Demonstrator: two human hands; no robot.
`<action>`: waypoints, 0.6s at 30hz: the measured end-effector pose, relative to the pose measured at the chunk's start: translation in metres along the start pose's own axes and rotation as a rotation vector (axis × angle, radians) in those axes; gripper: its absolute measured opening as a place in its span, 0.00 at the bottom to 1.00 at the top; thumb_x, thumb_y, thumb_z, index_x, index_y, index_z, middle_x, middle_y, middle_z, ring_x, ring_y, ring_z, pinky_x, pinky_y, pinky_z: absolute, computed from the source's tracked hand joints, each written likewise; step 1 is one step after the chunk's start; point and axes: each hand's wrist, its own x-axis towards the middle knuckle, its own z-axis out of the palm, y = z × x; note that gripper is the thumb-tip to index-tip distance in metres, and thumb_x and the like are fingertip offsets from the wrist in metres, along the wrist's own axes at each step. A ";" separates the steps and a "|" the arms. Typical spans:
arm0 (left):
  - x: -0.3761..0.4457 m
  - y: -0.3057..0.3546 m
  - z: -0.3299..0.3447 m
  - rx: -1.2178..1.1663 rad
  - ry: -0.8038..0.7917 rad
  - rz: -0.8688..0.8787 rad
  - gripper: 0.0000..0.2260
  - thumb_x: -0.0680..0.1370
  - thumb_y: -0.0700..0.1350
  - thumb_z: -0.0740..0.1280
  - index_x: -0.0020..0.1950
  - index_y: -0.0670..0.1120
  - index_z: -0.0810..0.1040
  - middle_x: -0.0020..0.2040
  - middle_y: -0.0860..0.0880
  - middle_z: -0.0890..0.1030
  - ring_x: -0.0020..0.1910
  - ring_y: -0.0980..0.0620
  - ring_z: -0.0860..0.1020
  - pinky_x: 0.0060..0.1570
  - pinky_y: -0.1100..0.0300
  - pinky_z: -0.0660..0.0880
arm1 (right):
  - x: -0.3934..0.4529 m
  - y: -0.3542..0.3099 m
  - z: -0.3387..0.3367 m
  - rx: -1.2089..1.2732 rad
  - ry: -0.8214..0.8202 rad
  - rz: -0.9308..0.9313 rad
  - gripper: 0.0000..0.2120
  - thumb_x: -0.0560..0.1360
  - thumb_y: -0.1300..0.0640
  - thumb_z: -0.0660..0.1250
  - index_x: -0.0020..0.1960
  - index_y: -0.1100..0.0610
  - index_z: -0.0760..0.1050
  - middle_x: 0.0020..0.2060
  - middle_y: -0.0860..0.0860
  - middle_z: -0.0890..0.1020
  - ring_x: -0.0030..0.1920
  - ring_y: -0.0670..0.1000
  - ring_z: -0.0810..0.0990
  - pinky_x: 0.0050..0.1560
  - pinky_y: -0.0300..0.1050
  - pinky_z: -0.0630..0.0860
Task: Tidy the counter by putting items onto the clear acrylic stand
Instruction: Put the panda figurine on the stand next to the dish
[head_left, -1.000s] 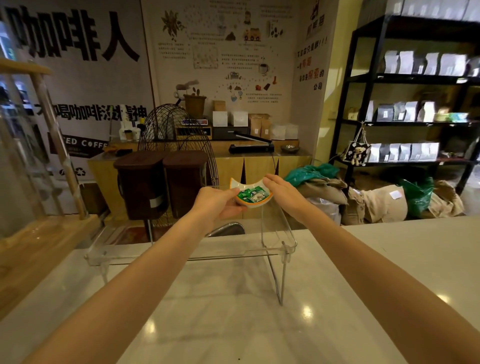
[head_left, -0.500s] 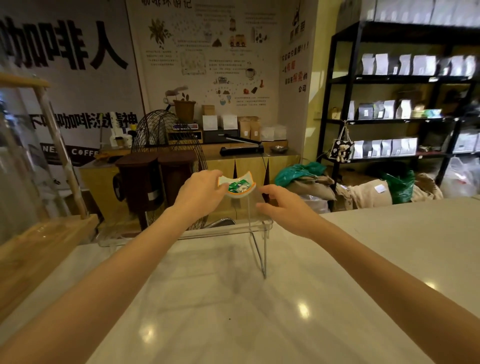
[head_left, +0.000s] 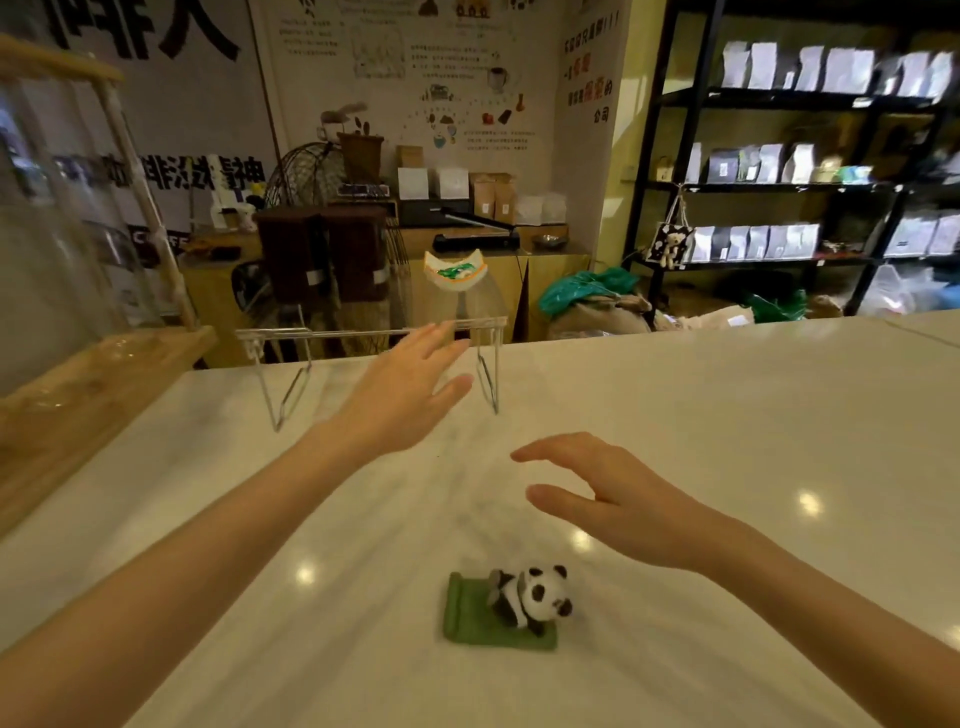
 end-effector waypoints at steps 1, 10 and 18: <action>-0.015 0.003 0.004 -0.032 -0.024 0.007 0.23 0.79 0.54 0.53 0.73 0.52 0.56 0.77 0.51 0.54 0.76 0.52 0.50 0.74 0.53 0.49 | -0.007 -0.002 0.004 0.013 -0.020 0.001 0.18 0.77 0.46 0.58 0.66 0.44 0.66 0.67 0.42 0.70 0.62 0.37 0.64 0.63 0.35 0.61; -0.117 0.009 0.030 -0.310 -0.265 -0.055 0.21 0.78 0.55 0.55 0.71 0.54 0.61 0.76 0.52 0.58 0.74 0.54 0.55 0.72 0.58 0.51 | -0.042 -0.011 0.030 0.109 -0.100 0.016 0.18 0.75 0.45 0.61 0.63 0.49 0.72 0.55 0.43 0.77 0.50 0.40 0.75 0.46 0.31 0.69; -0.159 0.016 0.038 -0.374 -0.210 0.040 0.16 0.72 0.48 0.69 0.60 0.49 0.77 0.62 0.51 0.78 0.58 0.63 0.72 0.55 0.79 0.63 | -0.046 -0.009 0.042 0.198 -0.017 0.066 0.14 0.73 0.51 0.66 0.58 0.51 0.75 0.50 0.44 0.78 0.41 0.41 0.74 0.38 0.23 0.69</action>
